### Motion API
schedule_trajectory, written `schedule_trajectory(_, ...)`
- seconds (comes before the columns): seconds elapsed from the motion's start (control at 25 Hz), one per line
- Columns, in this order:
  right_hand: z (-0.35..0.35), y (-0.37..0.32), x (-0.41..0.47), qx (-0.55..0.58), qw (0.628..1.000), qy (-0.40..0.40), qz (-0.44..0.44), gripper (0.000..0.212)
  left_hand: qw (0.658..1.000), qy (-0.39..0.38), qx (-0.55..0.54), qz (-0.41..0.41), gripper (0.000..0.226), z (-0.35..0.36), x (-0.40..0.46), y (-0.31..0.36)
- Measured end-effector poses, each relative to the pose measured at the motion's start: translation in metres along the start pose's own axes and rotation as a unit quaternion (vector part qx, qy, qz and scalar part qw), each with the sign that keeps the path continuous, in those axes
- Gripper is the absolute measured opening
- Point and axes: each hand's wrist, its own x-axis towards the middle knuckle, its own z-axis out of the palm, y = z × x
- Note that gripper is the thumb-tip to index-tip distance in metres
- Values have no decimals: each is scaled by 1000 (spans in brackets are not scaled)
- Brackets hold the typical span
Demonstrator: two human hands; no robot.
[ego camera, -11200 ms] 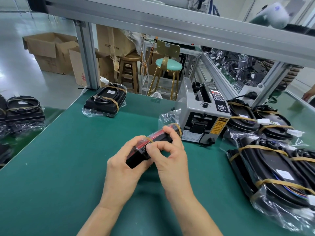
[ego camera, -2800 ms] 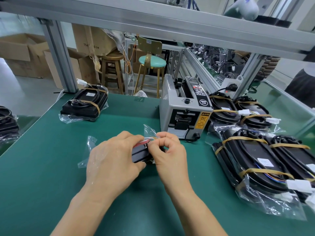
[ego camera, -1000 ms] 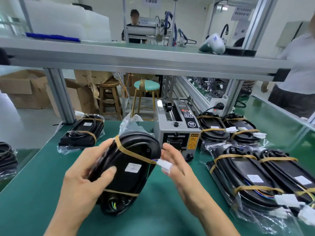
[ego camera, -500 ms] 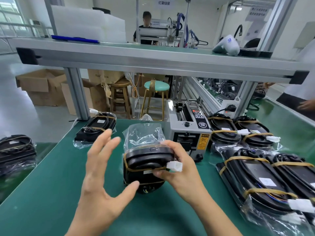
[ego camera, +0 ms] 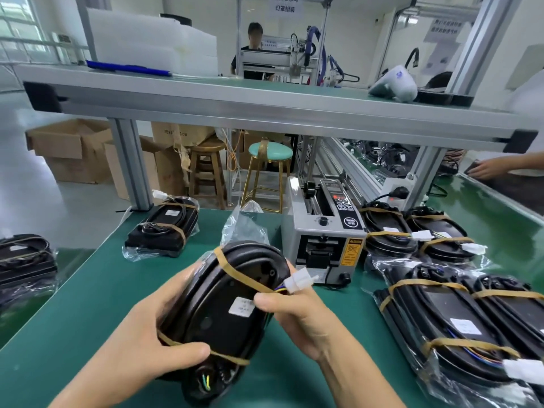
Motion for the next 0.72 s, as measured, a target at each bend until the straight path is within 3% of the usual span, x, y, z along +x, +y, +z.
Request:
schedule_trajectory(0.12,-2,-11,4,-29,998,-53,36,52,991,-51,-119,-19,99,-3,-3,-8)
schedule_trajectory(0.24,2,-12,13,-57,998,-4,-34,56,979,-63,-178,-76,87,0,-1,-20)
schedule_trajectory(0.4,9,-5,23,-78,989,76,-100,54,974,7,-137,-181,40,6,3,-34)
schedule_trajectory(0.56,15,0,43,-145,974,140,-103,43,949,142,-205,-193,35,14,15,-38)
schedule_trajectory(0.64,12,6,48,-191,966,166,-56,62,930,197,-242,-192,28,18,30,-38)
schedule_trajectory(0.72,11,19,45,-186,966,171,48,94,907,259,-255,-213,17,15,50,-43)
